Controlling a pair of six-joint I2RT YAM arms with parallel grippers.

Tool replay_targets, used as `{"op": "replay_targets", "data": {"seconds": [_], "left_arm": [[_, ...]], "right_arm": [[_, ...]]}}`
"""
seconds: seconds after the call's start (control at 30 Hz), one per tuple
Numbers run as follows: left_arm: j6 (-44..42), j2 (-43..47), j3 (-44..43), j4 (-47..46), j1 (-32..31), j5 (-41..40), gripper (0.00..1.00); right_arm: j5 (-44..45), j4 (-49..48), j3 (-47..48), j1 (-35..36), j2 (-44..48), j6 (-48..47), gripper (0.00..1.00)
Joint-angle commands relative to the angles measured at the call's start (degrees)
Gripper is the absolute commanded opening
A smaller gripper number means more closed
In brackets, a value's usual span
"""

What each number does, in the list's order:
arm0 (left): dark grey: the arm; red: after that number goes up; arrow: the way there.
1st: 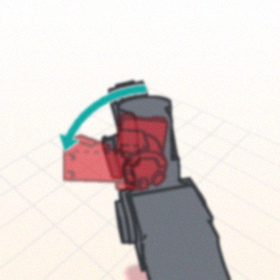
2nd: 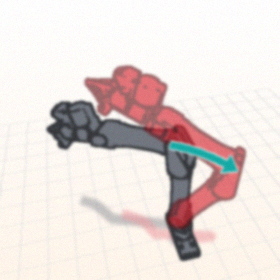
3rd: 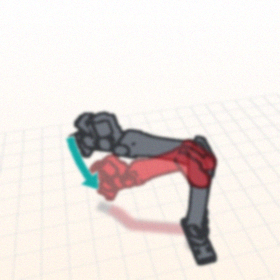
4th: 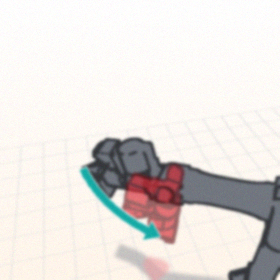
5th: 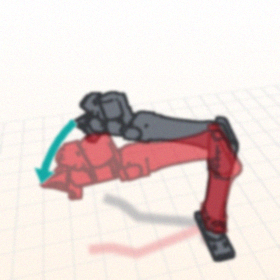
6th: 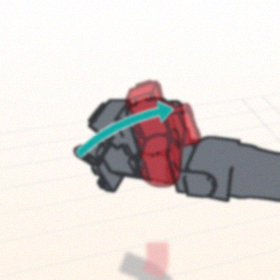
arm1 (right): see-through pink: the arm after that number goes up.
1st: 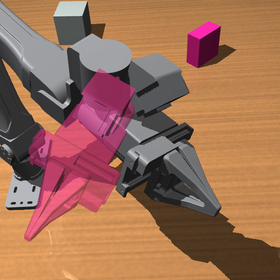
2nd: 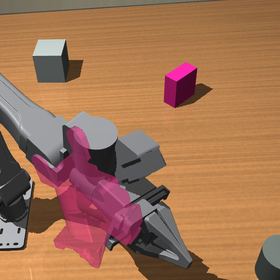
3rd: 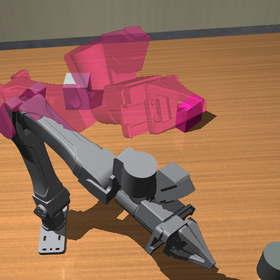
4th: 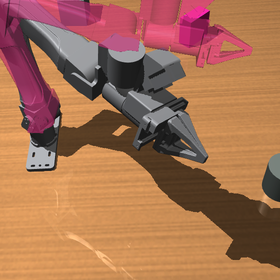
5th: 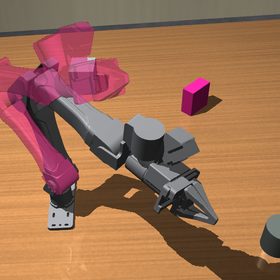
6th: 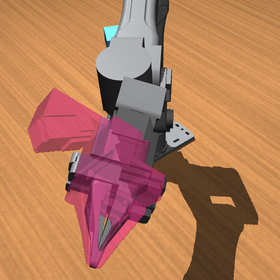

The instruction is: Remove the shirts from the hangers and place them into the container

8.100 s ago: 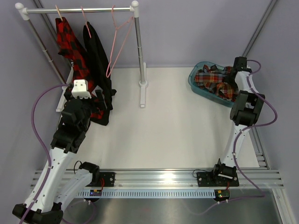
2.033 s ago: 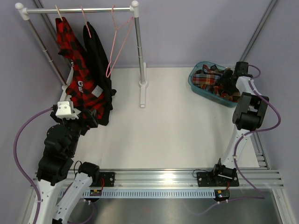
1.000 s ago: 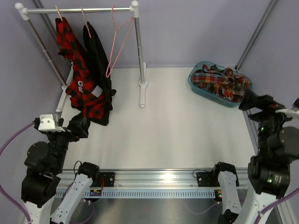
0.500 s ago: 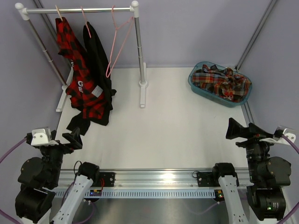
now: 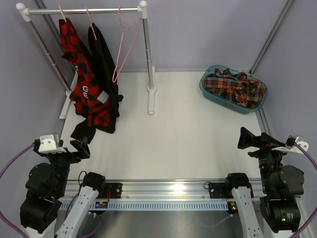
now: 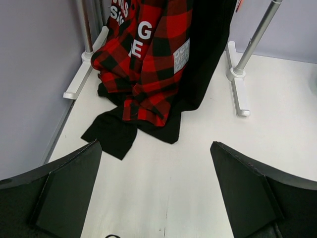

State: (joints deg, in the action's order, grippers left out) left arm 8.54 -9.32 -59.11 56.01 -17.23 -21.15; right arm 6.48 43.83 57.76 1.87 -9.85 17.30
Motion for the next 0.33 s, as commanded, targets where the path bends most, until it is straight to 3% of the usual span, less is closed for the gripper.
{"op": "replay_targets", "data": {"seconds": [0.0,0.3], "left_arm": [[0.61,-0.08,0.31,-1.25,-0.26,1.28,0.99],[0.52,-1.57,0.49,-1.34,-0.26,1.55,0.99]], "right_arm": [[0.03,-0.85,-0.36,0.68,0.79,-0.78,0.99],[0.11,-1.03,-1.24,0.68,2.20,-1.30,0.99]]}}
